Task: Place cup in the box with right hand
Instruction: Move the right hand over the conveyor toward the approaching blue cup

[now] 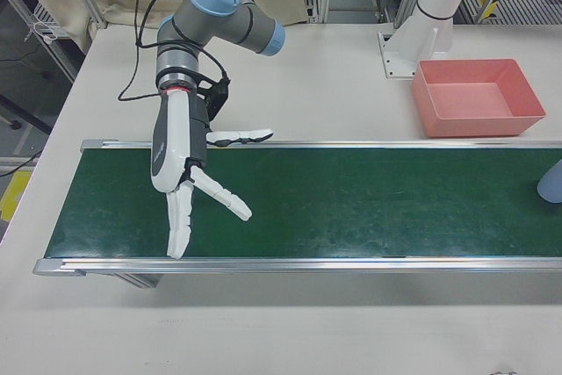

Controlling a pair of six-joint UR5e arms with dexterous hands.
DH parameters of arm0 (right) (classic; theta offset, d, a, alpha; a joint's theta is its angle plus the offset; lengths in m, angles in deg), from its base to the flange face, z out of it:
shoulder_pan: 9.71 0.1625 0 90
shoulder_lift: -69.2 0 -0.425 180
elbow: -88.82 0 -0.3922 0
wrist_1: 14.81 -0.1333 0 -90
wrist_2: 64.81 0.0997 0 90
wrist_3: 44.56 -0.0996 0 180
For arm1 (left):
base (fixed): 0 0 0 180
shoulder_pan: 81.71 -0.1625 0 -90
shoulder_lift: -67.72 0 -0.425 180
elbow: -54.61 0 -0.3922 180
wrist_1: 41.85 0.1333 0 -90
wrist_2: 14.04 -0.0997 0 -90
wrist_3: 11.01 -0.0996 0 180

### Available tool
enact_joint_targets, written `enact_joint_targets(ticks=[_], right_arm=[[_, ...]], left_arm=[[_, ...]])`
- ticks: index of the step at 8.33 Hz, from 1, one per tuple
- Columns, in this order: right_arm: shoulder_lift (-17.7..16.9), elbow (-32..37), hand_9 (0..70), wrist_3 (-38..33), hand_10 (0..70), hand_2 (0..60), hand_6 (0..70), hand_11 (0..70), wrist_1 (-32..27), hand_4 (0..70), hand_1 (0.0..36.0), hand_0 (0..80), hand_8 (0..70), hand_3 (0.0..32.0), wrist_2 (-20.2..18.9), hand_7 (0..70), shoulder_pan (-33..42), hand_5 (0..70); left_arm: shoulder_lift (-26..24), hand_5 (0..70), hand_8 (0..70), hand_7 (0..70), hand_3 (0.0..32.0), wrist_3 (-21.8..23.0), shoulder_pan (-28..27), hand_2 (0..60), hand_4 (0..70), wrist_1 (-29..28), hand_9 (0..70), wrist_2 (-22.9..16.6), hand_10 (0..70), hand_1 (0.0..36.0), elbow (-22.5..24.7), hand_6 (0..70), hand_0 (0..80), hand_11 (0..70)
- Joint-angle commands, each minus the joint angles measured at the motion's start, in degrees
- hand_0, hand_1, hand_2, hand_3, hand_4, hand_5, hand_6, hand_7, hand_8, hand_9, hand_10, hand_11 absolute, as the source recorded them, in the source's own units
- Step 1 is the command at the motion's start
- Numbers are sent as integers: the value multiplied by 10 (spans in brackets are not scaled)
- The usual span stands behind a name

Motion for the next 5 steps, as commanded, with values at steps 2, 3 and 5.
enact_joint_targets(ticks=[2, 3, 5], right_arm=[[16, 0, 0, -101, 33, 0, 0, 65, 11, 111, 68, 488, 0, 10, 164, 0, -147, 31], [16, -5, 0, -151, 38, 0, 0, 71, 43, 95, 67, 487, 0, 14, 208, 0, -185, 33], [32, -40, 0, -155, 28, 0, 5, 53, 116, 268, 89, 485, 0, 0, 210, 32, -201, 18]], left_arm=[[0, 0, 0, 0, 0, 0, 0, 0, 0, 1, 0, 0, 0, 0, 1, 0, 0, 0], [0, 0, 0, 0, 0, 0, 0, 0, 0, 1, 0, 0, 0, 0, 1, 0, 0, 0], [0, 0, 0, 0, 0, 0, 0, 0, 0, 2, 0, 0, 0, 0, 1, 0, 0, 0]])
